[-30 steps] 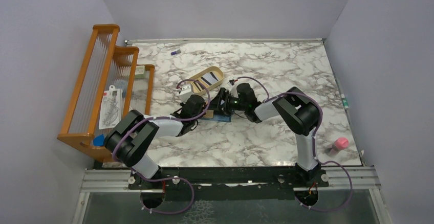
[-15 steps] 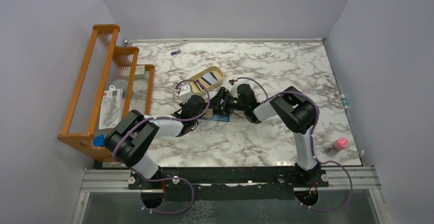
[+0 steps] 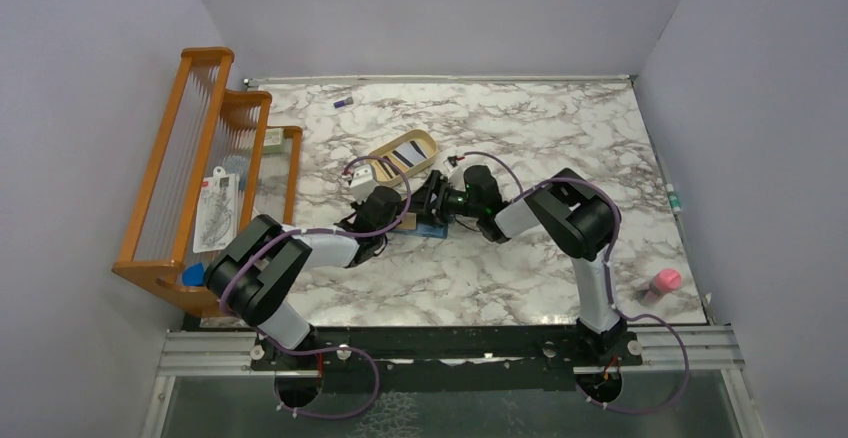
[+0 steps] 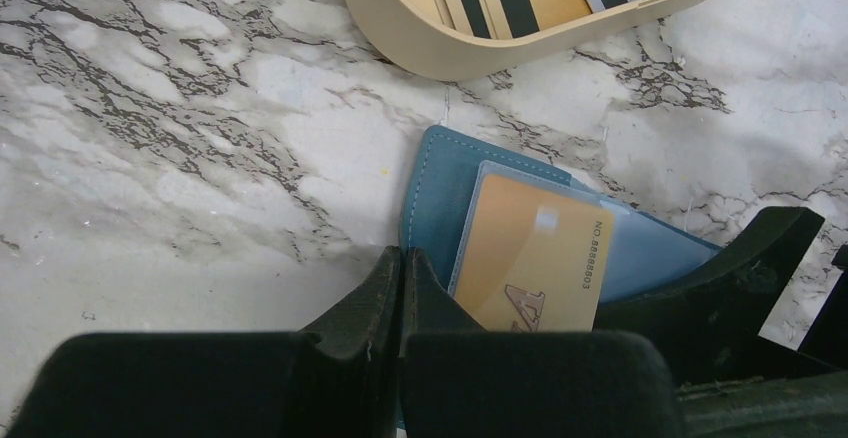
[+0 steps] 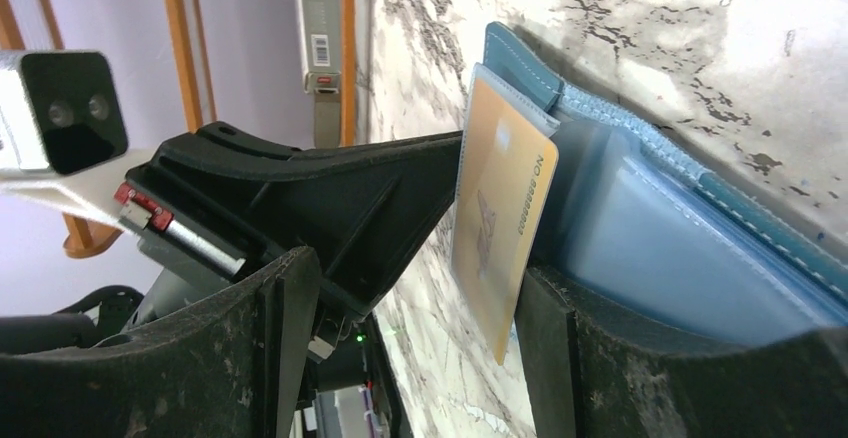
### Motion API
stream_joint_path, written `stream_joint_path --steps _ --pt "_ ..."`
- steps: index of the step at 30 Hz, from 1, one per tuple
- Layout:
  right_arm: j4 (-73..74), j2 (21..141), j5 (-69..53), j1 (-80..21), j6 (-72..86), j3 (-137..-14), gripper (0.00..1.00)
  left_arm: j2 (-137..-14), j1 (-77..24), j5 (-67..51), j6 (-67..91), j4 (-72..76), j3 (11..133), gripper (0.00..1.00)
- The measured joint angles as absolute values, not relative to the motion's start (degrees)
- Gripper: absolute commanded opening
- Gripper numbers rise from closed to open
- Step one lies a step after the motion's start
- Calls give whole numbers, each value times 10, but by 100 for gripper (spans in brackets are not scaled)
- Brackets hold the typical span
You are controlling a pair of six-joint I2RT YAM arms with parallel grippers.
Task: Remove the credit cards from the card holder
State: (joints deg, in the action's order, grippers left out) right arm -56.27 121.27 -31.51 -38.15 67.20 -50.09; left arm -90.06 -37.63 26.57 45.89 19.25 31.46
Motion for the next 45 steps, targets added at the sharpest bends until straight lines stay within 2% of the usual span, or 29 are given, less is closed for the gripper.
stream_joint_path --steps 7,12,23,32,45 --pt "-417 1211 -330 -382 654 -566 75 -898 -376 279 459 186 315 0" --pt "-371 1215 -342 -381 644 -592 75 -895 -376 284 460 180 314 0" --pt "-439 1227 -371 -376 655 -578 74 -884 -376 286 463 168 310 0" --pt "-515 1209 -373 -374 662 -515 74 -868 -381 258 467 166 297 0" --pt "-522 1186 -396 -343 657 -474 74 -858 -377 190 471 168 291 0"
